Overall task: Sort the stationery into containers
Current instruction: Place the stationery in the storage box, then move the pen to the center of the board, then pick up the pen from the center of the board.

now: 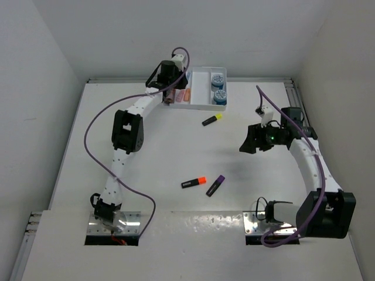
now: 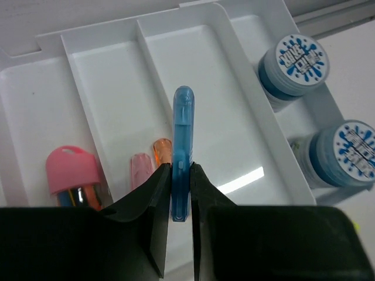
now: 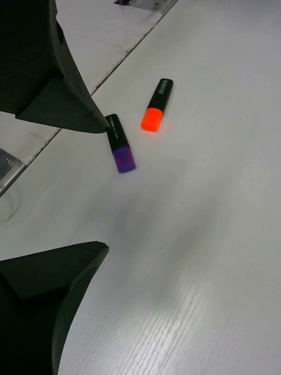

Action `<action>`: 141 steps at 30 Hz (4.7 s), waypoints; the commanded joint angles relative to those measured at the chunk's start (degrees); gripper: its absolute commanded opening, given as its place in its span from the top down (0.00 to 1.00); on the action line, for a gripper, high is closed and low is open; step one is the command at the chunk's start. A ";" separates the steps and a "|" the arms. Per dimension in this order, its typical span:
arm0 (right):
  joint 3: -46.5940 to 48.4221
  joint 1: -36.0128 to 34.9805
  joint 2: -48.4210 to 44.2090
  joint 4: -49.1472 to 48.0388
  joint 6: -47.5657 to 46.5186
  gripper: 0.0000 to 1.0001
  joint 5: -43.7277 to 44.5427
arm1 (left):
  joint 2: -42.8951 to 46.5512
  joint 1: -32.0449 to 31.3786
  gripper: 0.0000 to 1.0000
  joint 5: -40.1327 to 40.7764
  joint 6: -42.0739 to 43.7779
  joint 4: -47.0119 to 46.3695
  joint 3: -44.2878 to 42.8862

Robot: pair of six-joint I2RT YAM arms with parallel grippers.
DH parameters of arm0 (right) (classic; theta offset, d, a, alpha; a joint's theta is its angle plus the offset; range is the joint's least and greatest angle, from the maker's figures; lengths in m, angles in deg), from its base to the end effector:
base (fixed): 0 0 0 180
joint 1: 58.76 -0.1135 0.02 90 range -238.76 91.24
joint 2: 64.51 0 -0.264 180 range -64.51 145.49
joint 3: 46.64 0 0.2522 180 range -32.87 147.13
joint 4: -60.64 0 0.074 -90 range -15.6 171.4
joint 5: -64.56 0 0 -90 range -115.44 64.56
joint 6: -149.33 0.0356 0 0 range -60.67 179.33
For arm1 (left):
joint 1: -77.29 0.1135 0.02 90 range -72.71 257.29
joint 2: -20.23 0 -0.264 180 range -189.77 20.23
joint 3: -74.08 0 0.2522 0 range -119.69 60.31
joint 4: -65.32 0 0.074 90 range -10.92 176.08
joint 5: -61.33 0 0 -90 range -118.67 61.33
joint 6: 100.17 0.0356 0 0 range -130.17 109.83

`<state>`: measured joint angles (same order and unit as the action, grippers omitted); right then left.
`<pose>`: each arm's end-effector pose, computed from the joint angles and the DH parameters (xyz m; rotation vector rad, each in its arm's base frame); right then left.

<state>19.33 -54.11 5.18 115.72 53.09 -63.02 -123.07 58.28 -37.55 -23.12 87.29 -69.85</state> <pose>0.2340 0.0028 0.2573 -0.2658 2.4378 0.7622 0.5518 -0.1959 0.2343 0.2086 1.9632 -0.5178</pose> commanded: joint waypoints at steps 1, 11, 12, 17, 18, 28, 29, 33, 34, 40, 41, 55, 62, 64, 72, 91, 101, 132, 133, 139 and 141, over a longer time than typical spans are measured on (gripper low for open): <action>0.18 0.28 -0.08 1.04 -1.93 0.27 1.37 | -5.47 0.46 1.00 1.41 0.20 -7.15 -6.48; -1.67 -0.34 2.64 -0.10 -3.07 0.27 0.32 | -11.03 0.46 0.58 6.86 0.56 -17.69 -8.08; -1.93 -0.42 2.56 0.07 -3.34 0.28 -0.12 | -10.33 0.55 0.47 6.78 0.82 -17.87 -8.00; -4.04 -1.83 1.59 2.53 -8.95 0.33 -2.84 | -0.68 0.72 0.08 5.37 6.17 -12.81 -3.96; -4.39 -2.88 1.15 2.80 -10.36 0.34 -3.28 | 3.78 0.64 0.08 4.93 6.88 -10.60 -3.52; -8.60 -19.92 -2.53 3.42 -21.95 0.41 4.00 | 47.63 4.15 0.00 -10.78 17.84 8.91 39.22; -9.83 -23.42 -2.89 3.42 -23.80 0.40 5.31 | 49.68 4.85 0.00 -15.33 18.92 10.15 42.33; -8.01 -28.11 -0.79 4.73 -26.63 0.38 9.72 | 57.60 5.82 0.00 -24.42 18.58 13.32 54.30; -6.78 -29.07 1.04 4.73 -26.02 0.39 10.85 | 61.00 4.60 0.00 -22.77 16.75 12.80 58.67; -6.67 -28.73 7.21 2.19 3.62 0.50 9.03 | 72.99 5.72 0.00 -14.24 15.33 12.87 69.17; -7.46 -28.73 7.21 1.32 7.78 0.50 8.06 | 74.30 6.69 0.00 -12.93 15.15 13.41 69.35; 0.43 -42.25 19.85 1.55 44.38 0.38 28.25 | 75.81 9.69 0.00 14.16 6.80 15.44 66.10; 3.08 -42.00 25.93 3.24 52.98 0.41 36.26 | 75.46 10.48 0.00 14.60 7.50 13.50 65.40; 2.29 -42.09 26.46 2.89 54.14 0.42 37.31 | 74.75 10.92 0.00 14.43 7.15 13.06 64.87; -0.61 -43.75 22.78 -0.09 59.67 0.42 38.99 | 73.61 11.45 0.00 13.37 5.74 10.52 64.34; -1.76 -37.26 26.64 -8.45 52.05 0.83 43.20 | 73.17 13.03 0.00 13.46 7.15 8.58 63.64; 10.01 -25.57 32.16 -18.02 23.84 0.84 43.04 | 72.82 13.29 0.00 10.82 7.06 4.45 66.53; 11.33 -21.96 38.50 -28.16 22.32 0.60 39.25 | 75.63 15.75 0.00 10.38 9.52 4.27 67.33; 11.86 -21.87 38.68 -27.53 22.67 0.64 39.25 | 75.63 15.84 0.00 10.38 9.44 4.27 67.33; 11.87 -22.92 38.59 -26.12 22.15 0.95 39.87 | 74.23 16.46 0.00 10.12 8.30 4.27 66.80; 13.00 -23.62 38.15 -26.12 22.24 1.00 37.86 | 73.61 16.72 0.00 9.41 8.03 4.62 66.36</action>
<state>29.36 -76.56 43.34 88.92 75.14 -23.59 -49.20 74.04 -27.10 -14.11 92.79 -2.69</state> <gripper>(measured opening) 0.246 0.997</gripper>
